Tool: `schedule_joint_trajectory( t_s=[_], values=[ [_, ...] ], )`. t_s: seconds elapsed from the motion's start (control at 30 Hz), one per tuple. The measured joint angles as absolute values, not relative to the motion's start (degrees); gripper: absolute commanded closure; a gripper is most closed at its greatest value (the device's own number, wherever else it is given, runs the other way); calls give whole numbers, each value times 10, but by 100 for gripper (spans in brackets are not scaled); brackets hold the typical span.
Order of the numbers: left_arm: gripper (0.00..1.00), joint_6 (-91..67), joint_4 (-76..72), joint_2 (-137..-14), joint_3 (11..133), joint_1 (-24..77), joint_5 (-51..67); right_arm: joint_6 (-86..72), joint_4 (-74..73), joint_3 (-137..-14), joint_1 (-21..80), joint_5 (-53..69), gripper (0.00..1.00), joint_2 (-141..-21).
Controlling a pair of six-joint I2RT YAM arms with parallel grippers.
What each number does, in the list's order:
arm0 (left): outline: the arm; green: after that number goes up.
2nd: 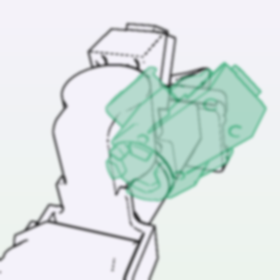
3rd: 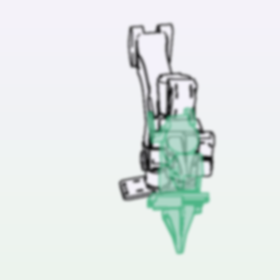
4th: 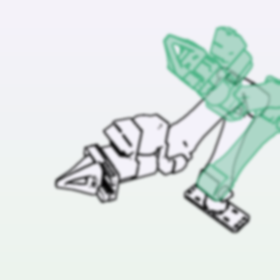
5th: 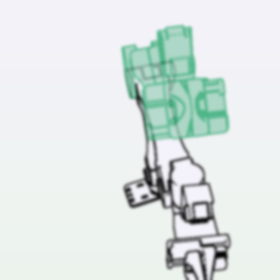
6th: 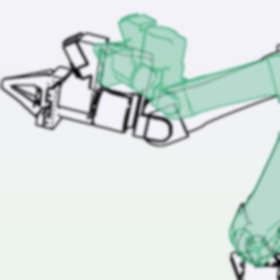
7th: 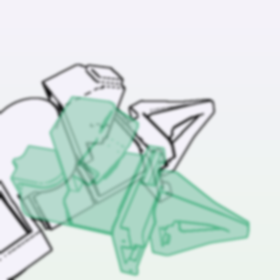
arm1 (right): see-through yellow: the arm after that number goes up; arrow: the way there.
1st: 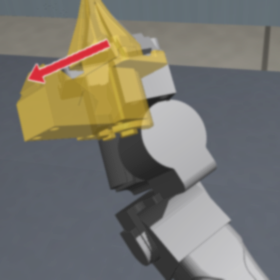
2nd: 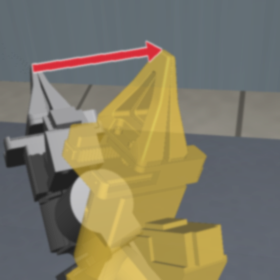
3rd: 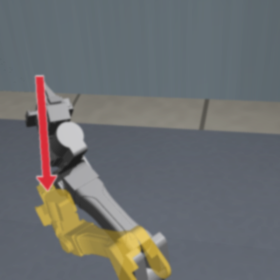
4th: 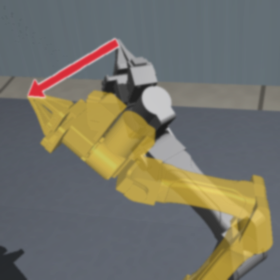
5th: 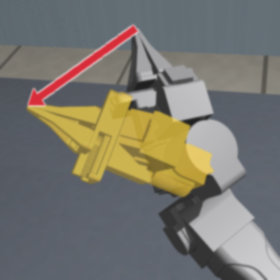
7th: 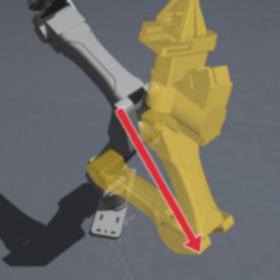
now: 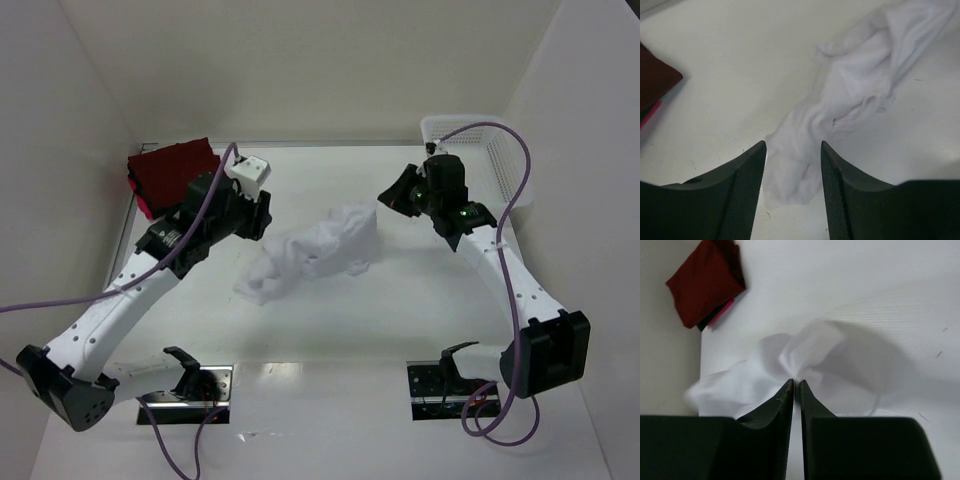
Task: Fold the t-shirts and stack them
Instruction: Move the tshirt to the center of the board, then flatten out the tshirt
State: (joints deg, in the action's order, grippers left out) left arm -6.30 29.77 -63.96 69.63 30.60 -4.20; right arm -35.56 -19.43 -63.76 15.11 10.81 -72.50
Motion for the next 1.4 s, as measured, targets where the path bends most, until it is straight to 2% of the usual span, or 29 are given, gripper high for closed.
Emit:
schedule_joint_trajectory(
  t_s=[0.07,0.1,0.13,0.17,0.23,0.33,0.37,0.6,0.73,0.97,1.2,1.4],
  values=[
    [65,-64,289,-664,694,305,-40,-352,-187,-637,149,96,79,-726],
    [79,-66,284,-681,693,305,-38,-349,-181,-637,149,91,79,-726],
    [83,-67,281,-692,692,305,-37,-347,-176,-637,149,88,78,-726],
    [83,-74,278,-708,691,305,-35,-345,-169,-637,149,84,74,-728],
    [75,-77,274,-740,690,305,-32,-342,-162,-637,147,80,54,-733],
    [48,-81,264,-791,690,305,-23,-334,-151,-636,146,75,45,-755],
    [44,-82,263,-803,690,305,-21,-332,-151,-634,146,73,43,-763],
    [43,-120,257,-846,674,305,-3,-328,-148,-602,146,88,43,-771],
    [35,-141,246,-851,640,305,2,-329,-141,-558,152,100,43,-770],
    [36,-155,234,-933,633,304,5,-334,-145,-528,164,108,41,-768],
    [72,-160,229,-977,640,291,34,-335,-142,-528,164,106,40,-763],
    [83,-166,224,-992,646,282,66,-334,-142,-528,164,103,40,-763]
  ],
)
